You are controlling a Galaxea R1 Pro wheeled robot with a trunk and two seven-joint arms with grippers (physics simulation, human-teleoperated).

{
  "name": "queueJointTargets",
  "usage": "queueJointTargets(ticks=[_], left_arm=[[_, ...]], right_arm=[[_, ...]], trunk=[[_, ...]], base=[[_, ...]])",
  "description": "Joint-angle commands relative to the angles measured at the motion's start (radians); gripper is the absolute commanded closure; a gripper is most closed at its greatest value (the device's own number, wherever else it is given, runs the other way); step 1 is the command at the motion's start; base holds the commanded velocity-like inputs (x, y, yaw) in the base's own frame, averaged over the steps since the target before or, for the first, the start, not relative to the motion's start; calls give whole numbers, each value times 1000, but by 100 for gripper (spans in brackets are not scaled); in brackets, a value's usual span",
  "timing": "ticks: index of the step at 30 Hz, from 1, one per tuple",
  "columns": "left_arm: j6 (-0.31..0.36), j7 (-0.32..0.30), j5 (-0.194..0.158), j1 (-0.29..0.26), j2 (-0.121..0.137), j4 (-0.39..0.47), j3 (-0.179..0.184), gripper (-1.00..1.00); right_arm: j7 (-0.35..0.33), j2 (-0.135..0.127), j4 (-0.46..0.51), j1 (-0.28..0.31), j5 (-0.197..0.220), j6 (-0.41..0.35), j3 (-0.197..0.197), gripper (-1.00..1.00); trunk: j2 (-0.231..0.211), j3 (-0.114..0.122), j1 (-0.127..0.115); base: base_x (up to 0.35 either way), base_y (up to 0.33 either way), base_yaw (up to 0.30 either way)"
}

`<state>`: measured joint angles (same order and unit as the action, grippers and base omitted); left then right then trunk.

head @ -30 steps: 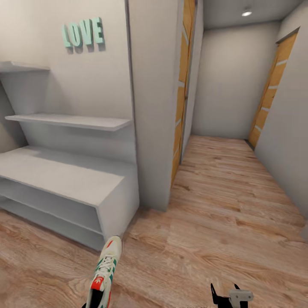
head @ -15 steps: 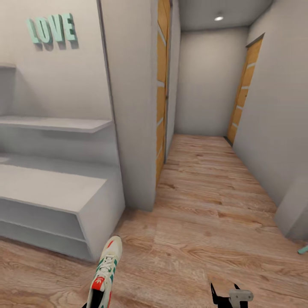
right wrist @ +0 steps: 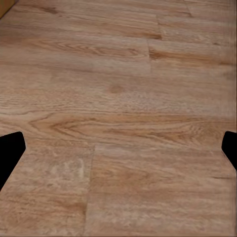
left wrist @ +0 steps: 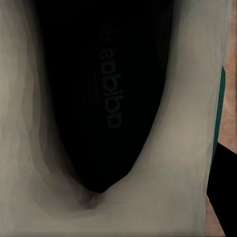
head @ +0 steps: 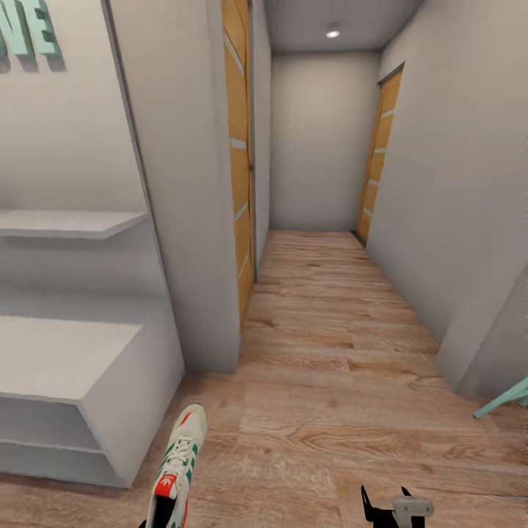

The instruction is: Pick up the two gym shoes and the two sandals from the corridor floor and place them onto the hallstand (shoe rack) in the corridor, making sure they are on the rack and not on the floor. Arrange them so the two gym shoes are next to each other and the two sandals are next to each other.

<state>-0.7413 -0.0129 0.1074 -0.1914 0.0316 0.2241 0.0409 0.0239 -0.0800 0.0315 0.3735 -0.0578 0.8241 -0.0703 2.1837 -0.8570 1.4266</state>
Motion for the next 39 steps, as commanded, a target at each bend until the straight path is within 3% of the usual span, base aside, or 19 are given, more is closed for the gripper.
queueJointTargets(ticks=[1,22,39], left_arm=[[-3,2,2,0,1,0,4,100],[-4,2,2,0,1,0,2,100],[-4,2,2,0,1,0,2,100]], right_arm=[[1,0,-1,1,-7,3,-6,-100],[2,0,-1,1,-7,3,-6,-100],[-1,-1,-1,1,-9,3,-5,-100]], trunk=[[0,-1,0],[0,-1,0],[0,-1,0]], base=[[332,-15,-263],[333,18,-254],[337,3,-16]])
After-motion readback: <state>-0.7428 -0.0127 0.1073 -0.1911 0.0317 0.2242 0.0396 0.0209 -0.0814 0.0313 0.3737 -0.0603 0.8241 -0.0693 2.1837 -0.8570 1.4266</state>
